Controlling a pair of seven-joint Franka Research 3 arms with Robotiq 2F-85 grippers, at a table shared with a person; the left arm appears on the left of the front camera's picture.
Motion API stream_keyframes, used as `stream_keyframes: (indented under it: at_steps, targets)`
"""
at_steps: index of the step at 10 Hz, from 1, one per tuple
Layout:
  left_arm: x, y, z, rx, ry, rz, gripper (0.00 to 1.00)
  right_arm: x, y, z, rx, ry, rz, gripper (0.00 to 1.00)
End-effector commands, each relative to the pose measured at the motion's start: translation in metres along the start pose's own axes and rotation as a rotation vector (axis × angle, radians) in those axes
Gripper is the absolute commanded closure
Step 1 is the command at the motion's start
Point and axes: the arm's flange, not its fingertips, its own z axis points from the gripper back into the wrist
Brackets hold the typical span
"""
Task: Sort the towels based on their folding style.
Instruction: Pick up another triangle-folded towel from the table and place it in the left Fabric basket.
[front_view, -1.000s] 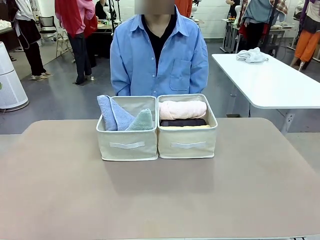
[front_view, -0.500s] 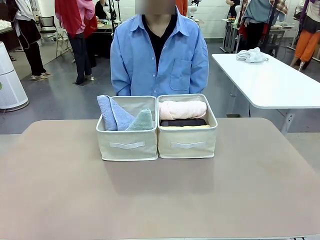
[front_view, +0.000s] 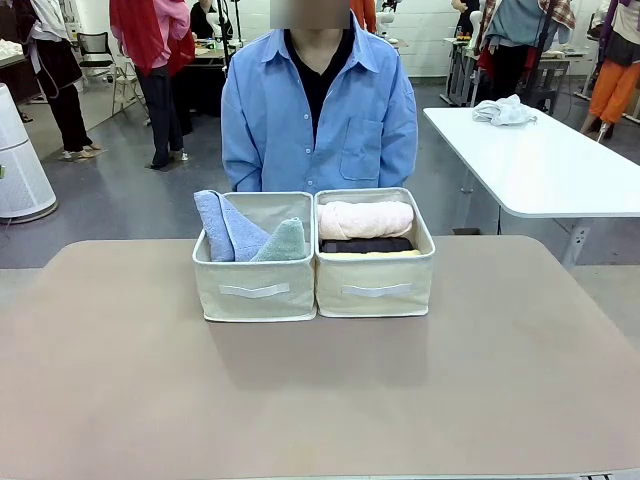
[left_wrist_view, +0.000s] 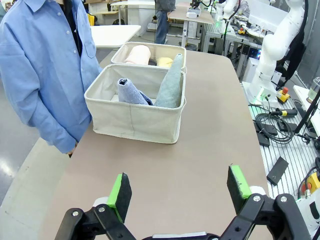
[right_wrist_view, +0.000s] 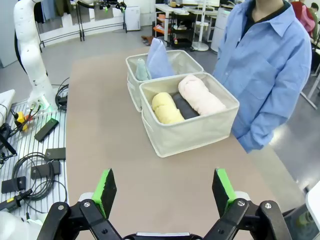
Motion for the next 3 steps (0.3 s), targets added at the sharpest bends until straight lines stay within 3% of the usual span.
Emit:
stream_keyframes:
  at_steps: [1, 3]
  targets:
    - [0.0015, -0.0015, 0.0001, 0.008, 0.005, -0.001, 0.0, -0.0028, 0.0024, -0.0021, 0.003, -0.013, 0.008, 0.0]
    - [0.0015, -0.0015, 0.0001, 0.008, 0.005, -0.001, 0.0, -0.0028, 0.0024, -0.0021, 0.003, -0.013, 0.008, 0.0]
